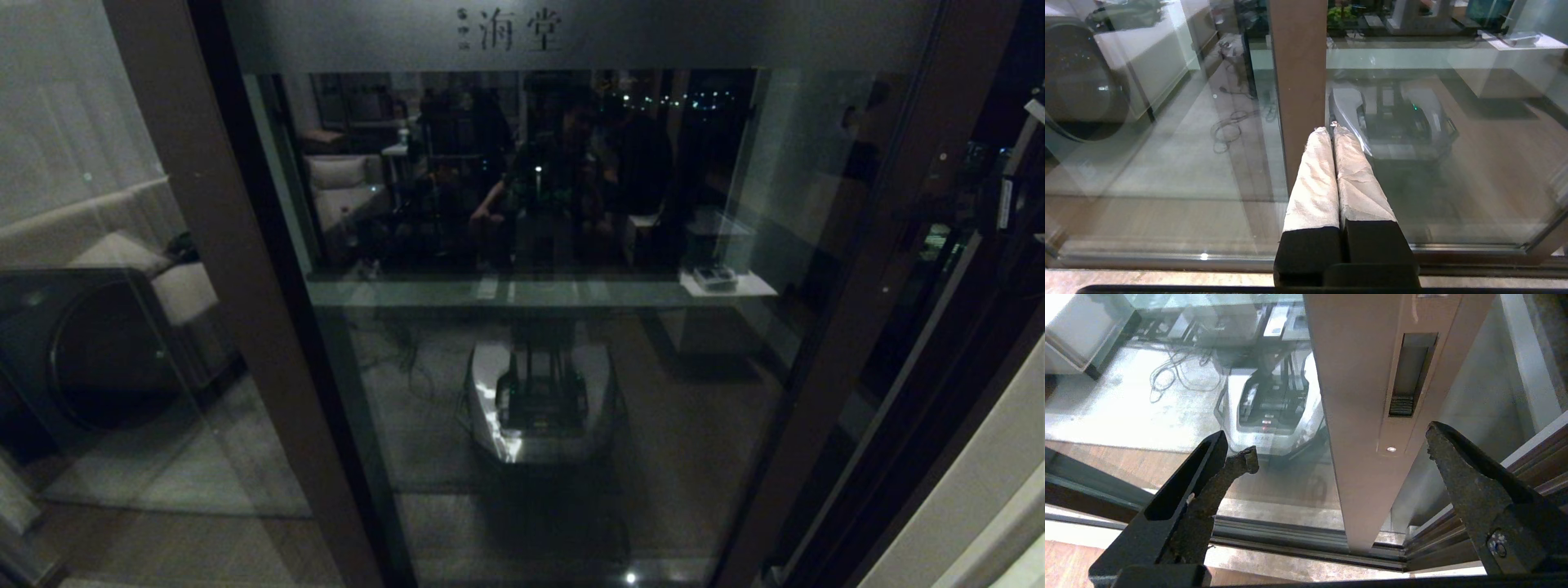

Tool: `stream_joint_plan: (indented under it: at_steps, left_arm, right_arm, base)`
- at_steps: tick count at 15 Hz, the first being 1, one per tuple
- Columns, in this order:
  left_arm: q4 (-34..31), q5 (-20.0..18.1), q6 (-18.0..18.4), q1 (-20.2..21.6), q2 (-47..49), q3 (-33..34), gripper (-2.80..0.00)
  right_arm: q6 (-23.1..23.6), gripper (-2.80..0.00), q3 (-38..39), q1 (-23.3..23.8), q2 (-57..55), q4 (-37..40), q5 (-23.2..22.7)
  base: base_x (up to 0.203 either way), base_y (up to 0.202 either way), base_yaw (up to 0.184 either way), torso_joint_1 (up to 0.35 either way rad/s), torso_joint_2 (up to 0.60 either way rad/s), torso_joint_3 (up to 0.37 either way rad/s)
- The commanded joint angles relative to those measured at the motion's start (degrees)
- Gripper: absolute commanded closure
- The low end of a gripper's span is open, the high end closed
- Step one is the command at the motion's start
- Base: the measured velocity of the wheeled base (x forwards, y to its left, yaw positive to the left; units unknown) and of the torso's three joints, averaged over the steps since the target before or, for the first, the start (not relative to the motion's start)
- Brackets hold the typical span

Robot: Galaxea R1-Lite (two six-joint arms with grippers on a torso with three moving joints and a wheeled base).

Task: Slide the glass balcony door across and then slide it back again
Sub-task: Open the slid door

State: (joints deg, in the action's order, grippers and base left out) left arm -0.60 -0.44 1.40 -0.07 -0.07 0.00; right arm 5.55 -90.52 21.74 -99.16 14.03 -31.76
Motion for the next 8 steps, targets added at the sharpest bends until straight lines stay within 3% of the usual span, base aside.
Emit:
stream_joint_plan:
  at_steps: [1, 6, 7, 8]
  left_arm:
    - [0.0, 0.0, 0.0, 0.0, 0.0, 0.0, 0.0]
    - [0.0, 0.0, 0.0, 0.0, 0.0, 0.0, 0.0]
    - [0.0, 0.0, 0.0, 0.0, 0.0, 0.0, 0.0]
    - [0.0, 0.0, 0.0, 0.0, 0.0, 0.0, 0.0]
  right_arm:
    - [0.1, -2.8, -0.5, 1.3, 0.7, 0.0, -0.1]
    - [0.3, -2.8, -0.1, 5.1, 3.7, 0.1, -0.6]
    - [0.3, 0.0, 0.1, 5.7, 4.6, 0.1, -1.8]
    - [0.3, 0.0, 0.4, 7.0, 5.6, 0.1, -3.3]
  base:
    - [0.0, 0.0, 0.0, 0.0, 0.0, 0.0]
    - [0.0, 0.0, 0.0, 0.0, 0.0, 0.0]
    - [0.0, 0.0, 0.0, 0.0, 0.0, 0.0]
    - [0.0, 0.0, 0.0, 0.0, 0.0, 0.0]
